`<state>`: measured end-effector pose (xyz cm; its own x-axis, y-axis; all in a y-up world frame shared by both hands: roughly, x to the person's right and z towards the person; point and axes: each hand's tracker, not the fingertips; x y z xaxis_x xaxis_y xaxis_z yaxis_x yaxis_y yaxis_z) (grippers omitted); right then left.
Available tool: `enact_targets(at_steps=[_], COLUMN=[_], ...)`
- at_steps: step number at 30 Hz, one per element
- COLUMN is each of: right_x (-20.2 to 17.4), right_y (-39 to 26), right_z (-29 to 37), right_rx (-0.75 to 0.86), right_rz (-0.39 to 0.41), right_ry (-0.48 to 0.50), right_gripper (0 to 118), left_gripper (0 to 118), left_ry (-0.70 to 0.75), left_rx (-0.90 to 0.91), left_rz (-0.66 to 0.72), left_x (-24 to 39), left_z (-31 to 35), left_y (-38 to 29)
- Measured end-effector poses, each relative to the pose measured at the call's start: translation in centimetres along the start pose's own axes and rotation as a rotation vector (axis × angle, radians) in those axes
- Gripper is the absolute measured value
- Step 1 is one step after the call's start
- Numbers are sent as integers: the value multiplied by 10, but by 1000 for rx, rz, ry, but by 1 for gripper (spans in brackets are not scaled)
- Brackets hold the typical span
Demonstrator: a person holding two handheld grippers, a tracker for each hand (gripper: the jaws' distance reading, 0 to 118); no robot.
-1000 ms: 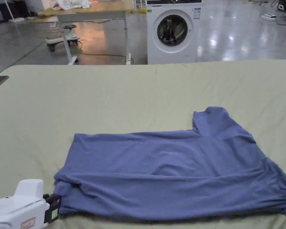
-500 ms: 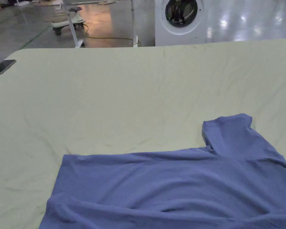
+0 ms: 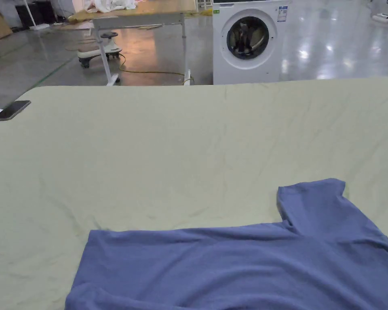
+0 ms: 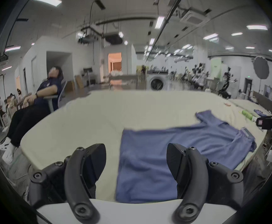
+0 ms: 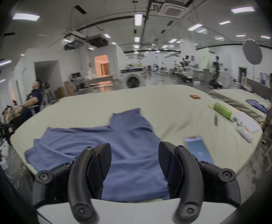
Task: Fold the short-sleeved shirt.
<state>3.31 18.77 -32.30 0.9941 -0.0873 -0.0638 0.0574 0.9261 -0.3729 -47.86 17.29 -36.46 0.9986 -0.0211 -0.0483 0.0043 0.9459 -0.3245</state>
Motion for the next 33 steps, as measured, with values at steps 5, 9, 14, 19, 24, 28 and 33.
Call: enact_targets(at_steps=[5, 9, 14, 19, 24, 28, 33], right_x=[-37, -56, -64, -57, -49, -44, -36], right_y=[15, 15, 12, 10, 4, -2, -12], right_z=[-7, -10, -13, -15, -16, -16, -15], right_rx=[4, 18, 10, 2, -11, -41, -80], right_rz=[62, 55, 70, 58, 59, 42, -1], right_ry=[130, 157, 159, 147, 141, 158, 154], right_gripper=[44, 1, 0, 0, 0, 0, 0], left_gripper=[63, 2, 0, 0, 0, 56, 64], left_ry=[-97, -142, -171, -133, -179, -220, -135], left_rx=[100, 154, 132, 83, 38, -98, -351], left_rz=[50, 36, 14, 34, 42, 82, 109], left_x=[29, 47, 54, 46, 31, 10, -24], left_z=[9, 19, 25, 17, -14, -82, -211], left_y=[31, 40, 38, 34, 39, 45, 27])
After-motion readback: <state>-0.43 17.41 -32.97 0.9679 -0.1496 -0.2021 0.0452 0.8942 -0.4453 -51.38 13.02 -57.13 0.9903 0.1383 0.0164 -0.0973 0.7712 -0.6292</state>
